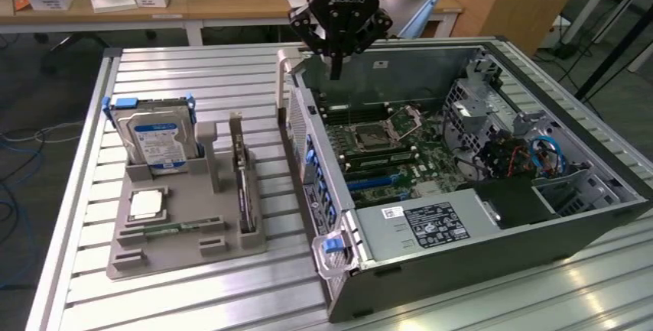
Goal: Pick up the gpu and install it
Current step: 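Reach for the gpu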
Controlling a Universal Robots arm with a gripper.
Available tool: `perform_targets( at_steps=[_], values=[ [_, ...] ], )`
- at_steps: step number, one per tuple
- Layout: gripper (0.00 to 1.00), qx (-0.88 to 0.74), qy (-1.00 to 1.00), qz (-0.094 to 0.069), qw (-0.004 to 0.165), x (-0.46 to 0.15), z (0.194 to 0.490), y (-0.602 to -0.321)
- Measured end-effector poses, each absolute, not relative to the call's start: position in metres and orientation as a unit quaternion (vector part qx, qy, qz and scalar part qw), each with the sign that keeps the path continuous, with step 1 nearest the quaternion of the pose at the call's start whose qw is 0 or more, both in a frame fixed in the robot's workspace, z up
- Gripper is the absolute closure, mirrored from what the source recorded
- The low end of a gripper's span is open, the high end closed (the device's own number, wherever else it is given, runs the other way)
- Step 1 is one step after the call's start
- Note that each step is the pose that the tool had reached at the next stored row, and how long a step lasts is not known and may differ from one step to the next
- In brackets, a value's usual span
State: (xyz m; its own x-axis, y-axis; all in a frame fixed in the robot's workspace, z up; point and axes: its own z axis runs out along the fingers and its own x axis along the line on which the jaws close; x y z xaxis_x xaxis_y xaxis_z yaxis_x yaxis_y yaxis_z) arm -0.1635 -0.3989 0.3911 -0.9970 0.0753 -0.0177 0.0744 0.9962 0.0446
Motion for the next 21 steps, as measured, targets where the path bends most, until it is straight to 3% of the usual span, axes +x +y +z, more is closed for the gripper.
perform_targets(
  at_steps=[21],
  values=[
    [0.89, 0.037, 0.999, 0.022, 0.010, -0.182, 0.391, -0.399]
  ],
)
